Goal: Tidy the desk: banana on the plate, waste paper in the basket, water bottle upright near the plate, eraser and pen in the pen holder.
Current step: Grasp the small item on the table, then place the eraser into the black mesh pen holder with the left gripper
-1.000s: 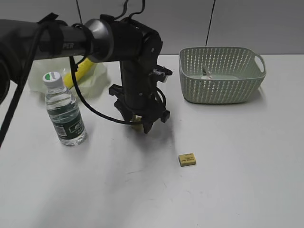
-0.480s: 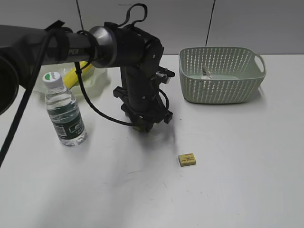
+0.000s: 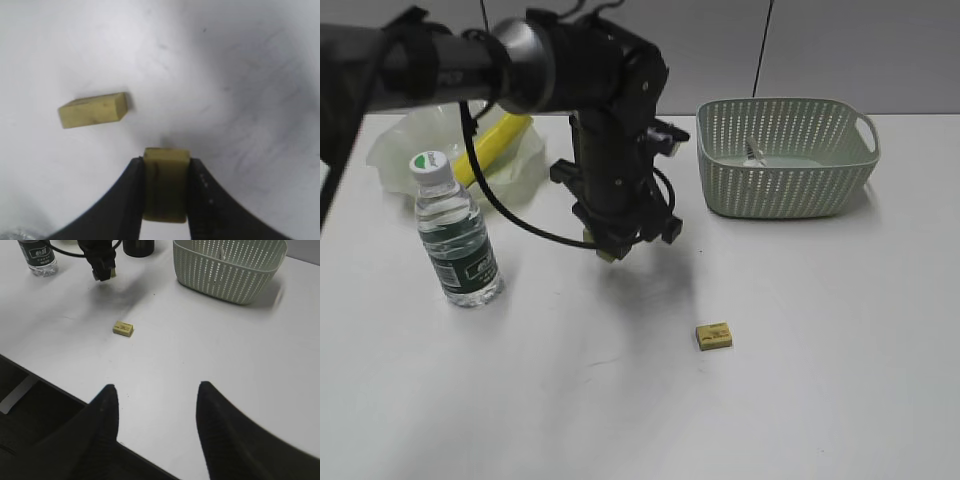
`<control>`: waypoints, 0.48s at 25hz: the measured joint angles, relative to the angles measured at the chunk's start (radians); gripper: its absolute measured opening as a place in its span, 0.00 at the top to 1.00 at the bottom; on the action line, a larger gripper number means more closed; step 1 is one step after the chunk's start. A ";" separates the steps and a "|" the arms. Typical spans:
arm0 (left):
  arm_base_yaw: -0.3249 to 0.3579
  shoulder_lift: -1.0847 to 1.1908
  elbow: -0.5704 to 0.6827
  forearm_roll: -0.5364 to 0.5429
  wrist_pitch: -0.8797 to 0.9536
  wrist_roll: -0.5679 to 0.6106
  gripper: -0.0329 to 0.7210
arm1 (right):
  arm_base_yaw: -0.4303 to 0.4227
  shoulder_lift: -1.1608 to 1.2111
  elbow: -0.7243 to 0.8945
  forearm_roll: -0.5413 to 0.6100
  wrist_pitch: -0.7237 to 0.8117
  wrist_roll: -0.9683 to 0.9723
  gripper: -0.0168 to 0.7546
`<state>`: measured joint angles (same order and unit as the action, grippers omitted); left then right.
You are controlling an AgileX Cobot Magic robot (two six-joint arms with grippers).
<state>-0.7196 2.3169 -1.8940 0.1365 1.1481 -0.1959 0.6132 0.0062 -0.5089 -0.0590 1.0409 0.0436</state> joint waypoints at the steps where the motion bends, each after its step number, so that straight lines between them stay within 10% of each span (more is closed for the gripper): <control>1: -0.002 -0.033 0.000 -0.003 -0.003 0.000 0.71 | 0.000 0.000 0.000 0.000 0.000 0.000 0.45; 12: 0.047 -0.263 0.000 0.057 -0.261 -0.015 0.71 | 0.000 0.000 0.000 0.000 -0.001 0.000 0.45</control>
<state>-0.6725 2.0540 -1.8940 0.1938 0.8872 -0.2112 0.6132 0.0062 -0.5089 -0.0590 1.0400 0.0436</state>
